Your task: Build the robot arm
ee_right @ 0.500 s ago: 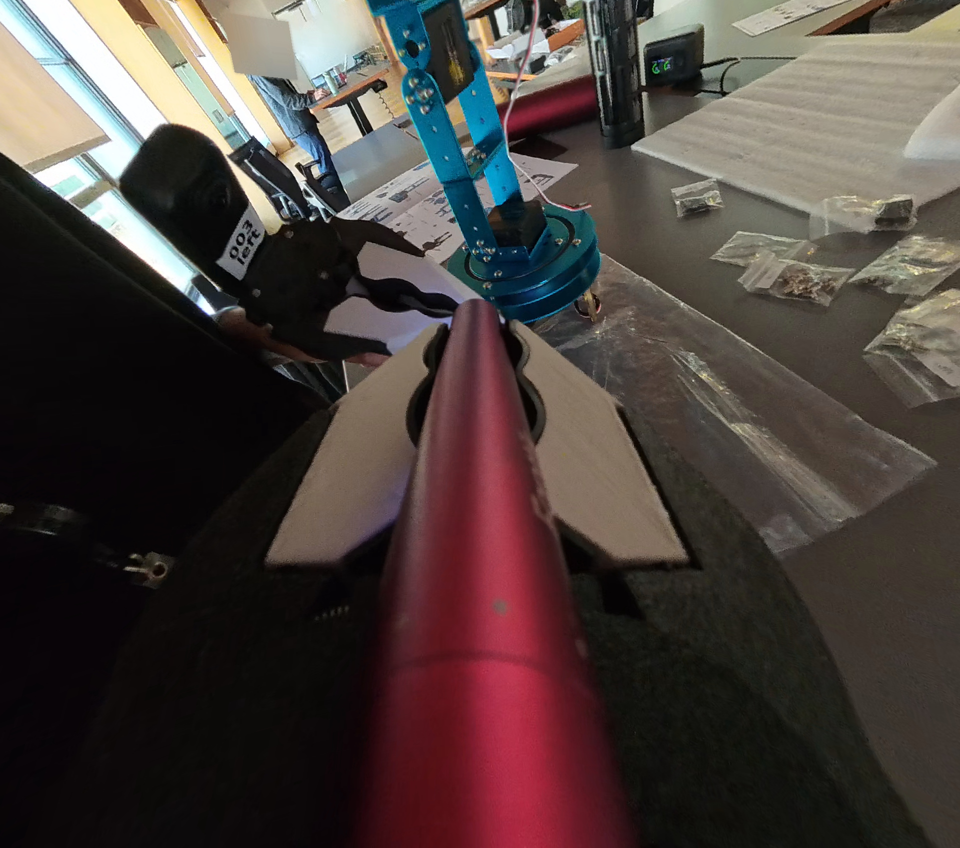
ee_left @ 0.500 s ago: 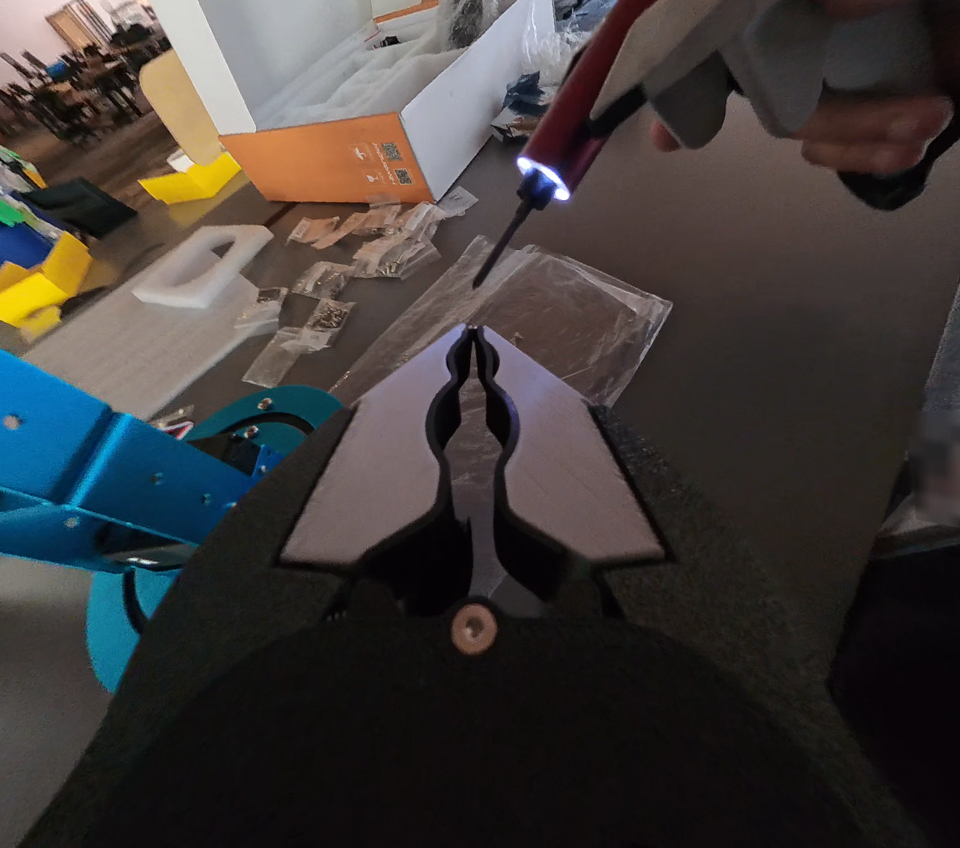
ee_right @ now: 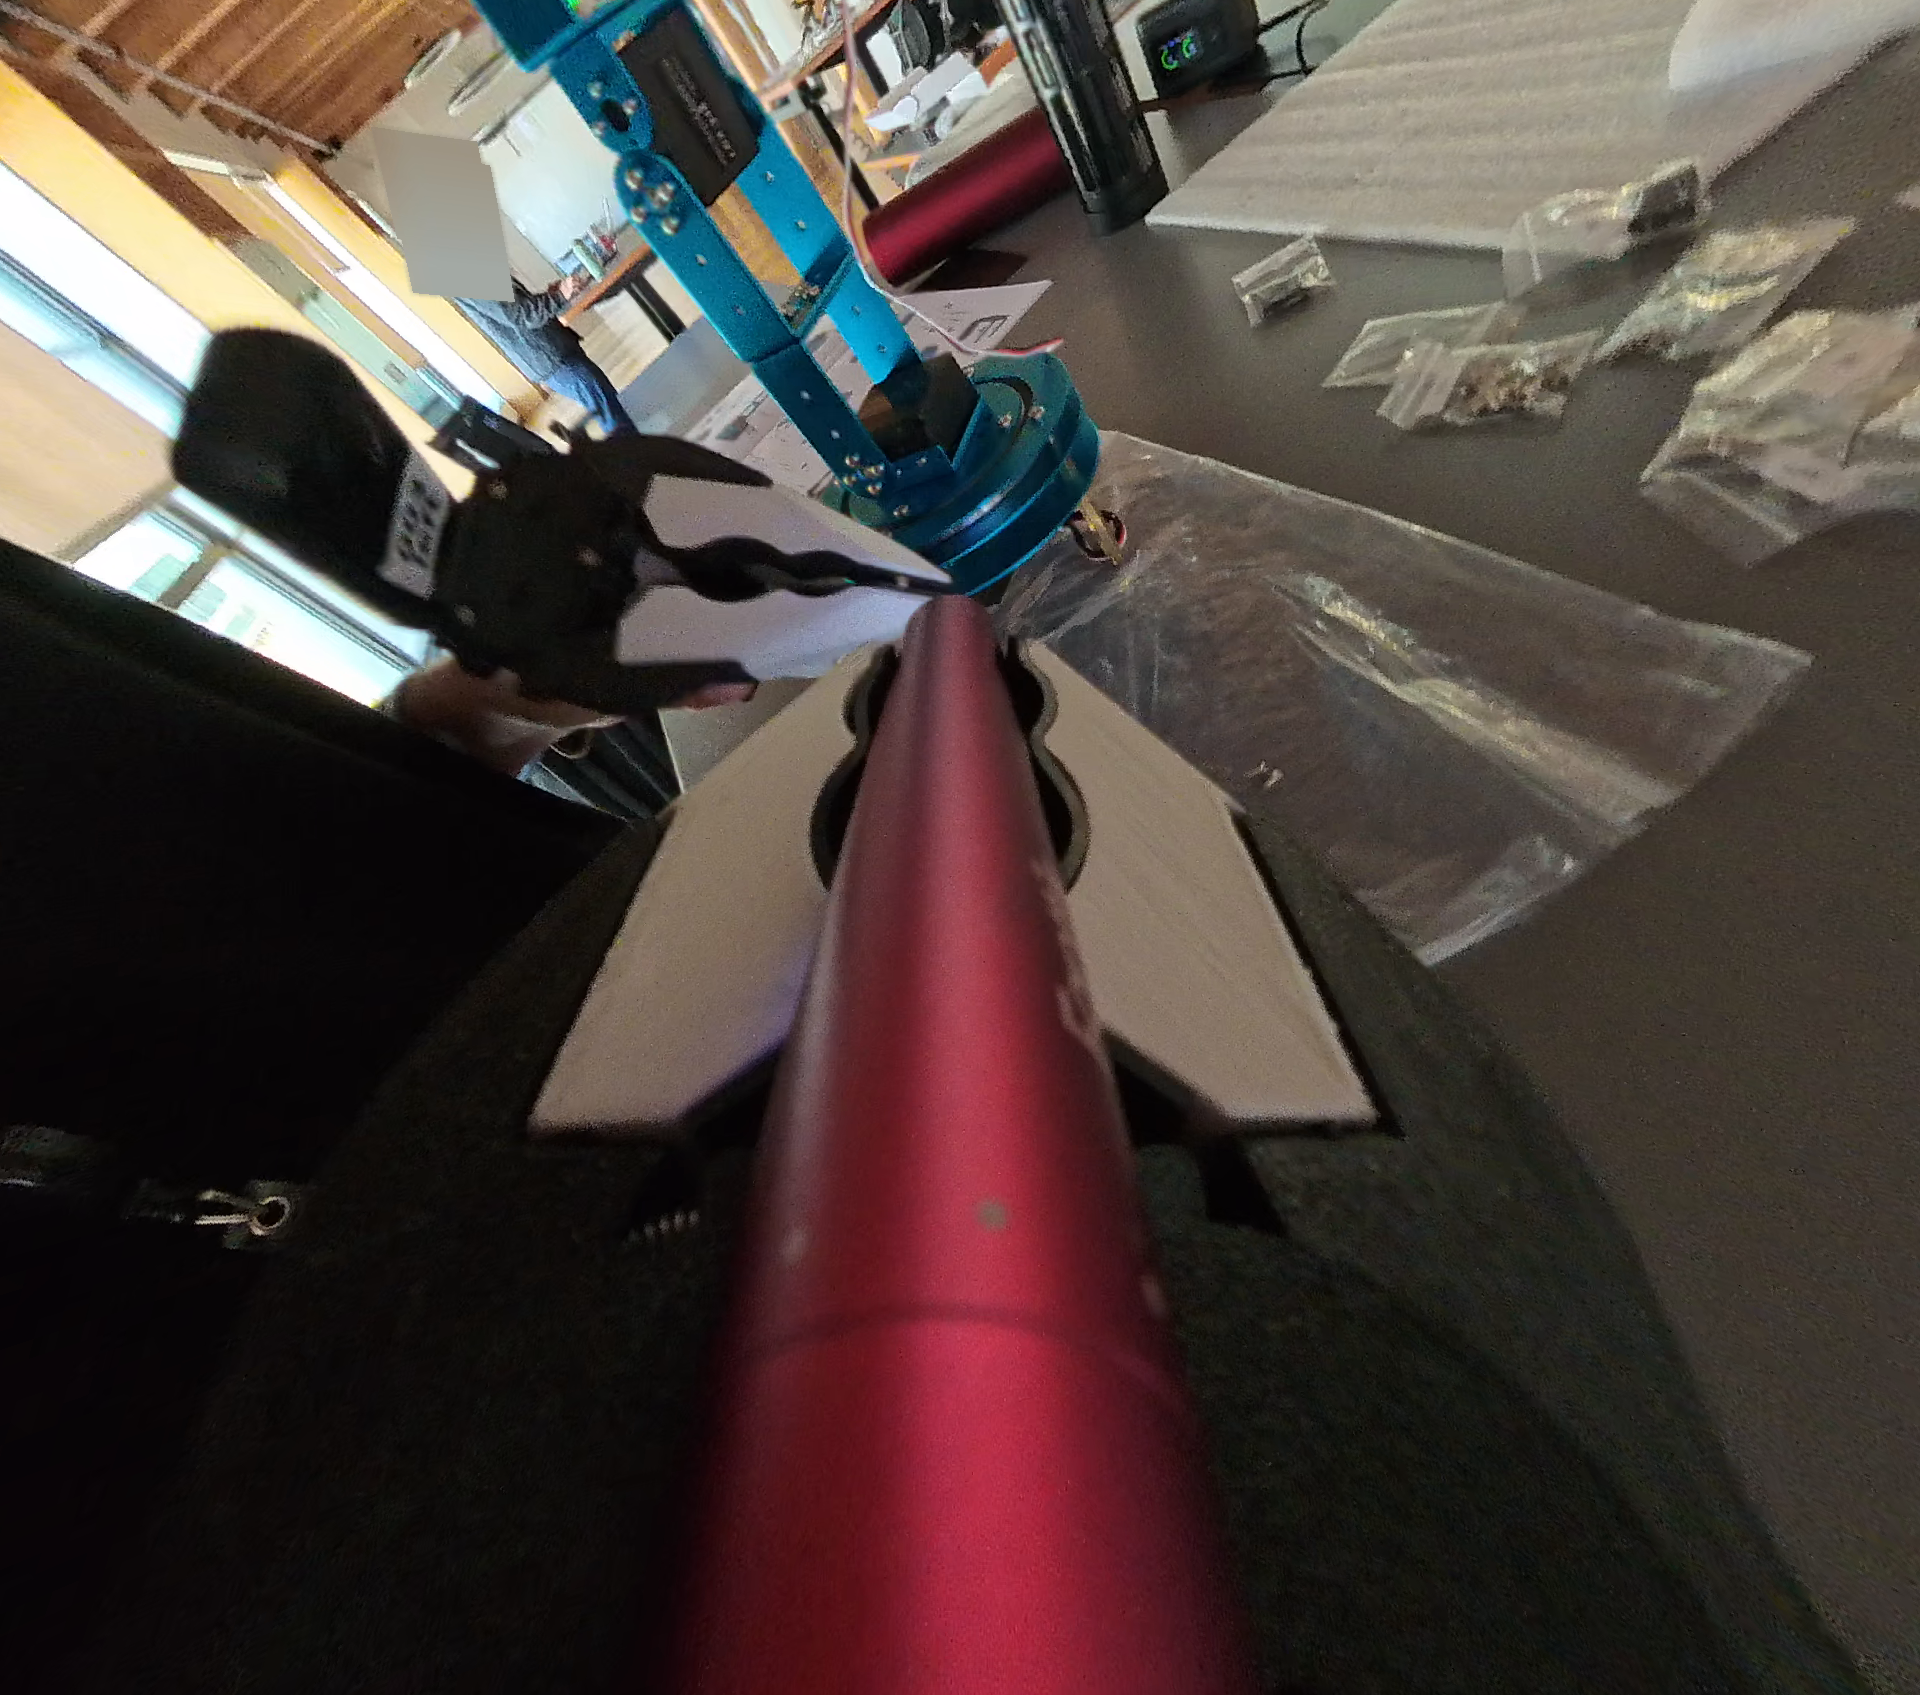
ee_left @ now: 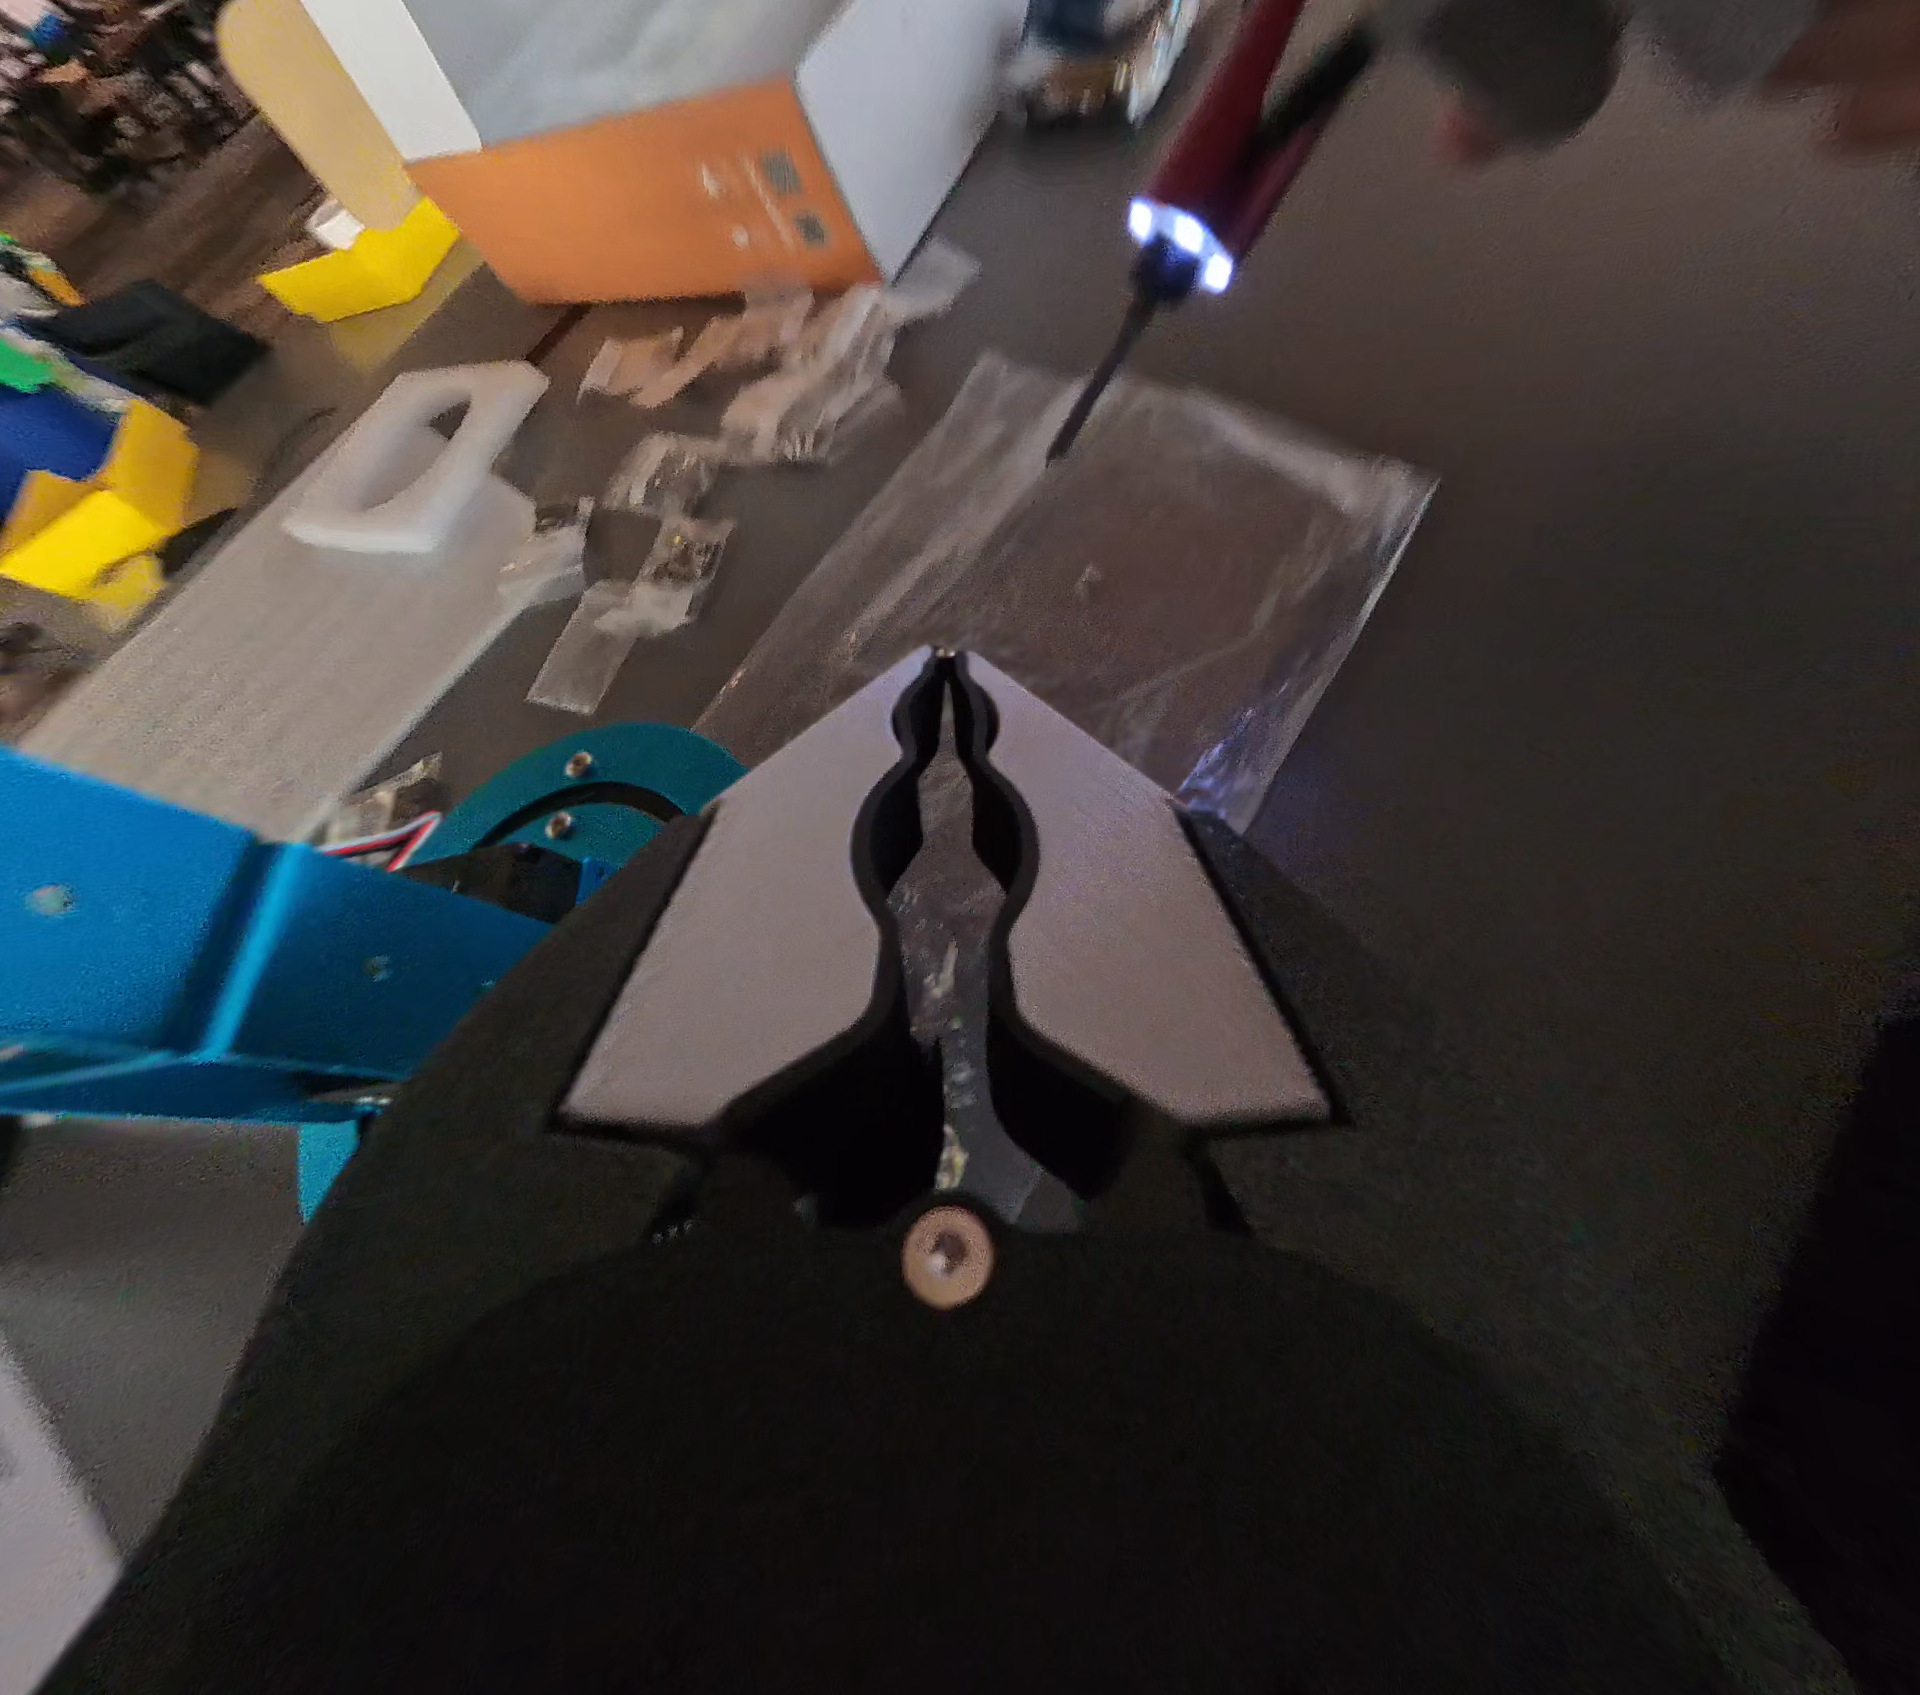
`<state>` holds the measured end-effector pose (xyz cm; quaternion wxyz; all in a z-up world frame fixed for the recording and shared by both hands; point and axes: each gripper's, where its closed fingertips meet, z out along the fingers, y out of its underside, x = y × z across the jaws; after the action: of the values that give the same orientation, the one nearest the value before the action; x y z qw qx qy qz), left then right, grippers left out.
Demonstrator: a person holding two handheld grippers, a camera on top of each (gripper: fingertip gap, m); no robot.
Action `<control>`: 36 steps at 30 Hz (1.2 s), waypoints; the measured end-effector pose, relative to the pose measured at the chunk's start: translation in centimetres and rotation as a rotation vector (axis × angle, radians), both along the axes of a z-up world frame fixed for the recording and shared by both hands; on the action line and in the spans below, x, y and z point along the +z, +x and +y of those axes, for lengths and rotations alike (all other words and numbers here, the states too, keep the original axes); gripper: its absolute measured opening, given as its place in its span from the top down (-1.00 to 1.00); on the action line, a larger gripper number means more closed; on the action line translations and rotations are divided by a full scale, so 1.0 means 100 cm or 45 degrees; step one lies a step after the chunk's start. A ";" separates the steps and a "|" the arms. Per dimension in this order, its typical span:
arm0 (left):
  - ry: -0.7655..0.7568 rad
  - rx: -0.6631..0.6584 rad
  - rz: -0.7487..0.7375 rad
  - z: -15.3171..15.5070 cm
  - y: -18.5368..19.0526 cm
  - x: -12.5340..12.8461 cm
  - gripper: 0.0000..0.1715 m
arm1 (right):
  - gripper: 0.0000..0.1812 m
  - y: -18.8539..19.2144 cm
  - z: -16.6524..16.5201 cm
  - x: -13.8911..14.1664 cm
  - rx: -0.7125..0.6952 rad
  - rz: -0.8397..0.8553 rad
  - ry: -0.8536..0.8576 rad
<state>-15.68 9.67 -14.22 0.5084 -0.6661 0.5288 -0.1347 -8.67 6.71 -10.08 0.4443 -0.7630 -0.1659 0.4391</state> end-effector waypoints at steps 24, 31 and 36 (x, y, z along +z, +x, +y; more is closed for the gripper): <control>0.682 -0.207 0.337 -0.016 0.066 0.015 0.53 | 0.75 -0.017 -0.002 -0.008 0.014 0.279 -0.237; 0.518 -0.369 0.186 -0.032 0.070 0.032 0.78 | 0.74 -0.022 -0.018 0.011 0.144 0.079 0.065; 0.341 -0.460 0.134 -0.042 0.071 0.034 0.78 | 0.74 -0.024 -0.023 0.017 0.213 0.066 0.095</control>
<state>-8.59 5.43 -10.78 0.5316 -0.4935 0.6783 -0.1172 -11.07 4.38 -8.40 0.4384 -0.7177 -0.2339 0.4878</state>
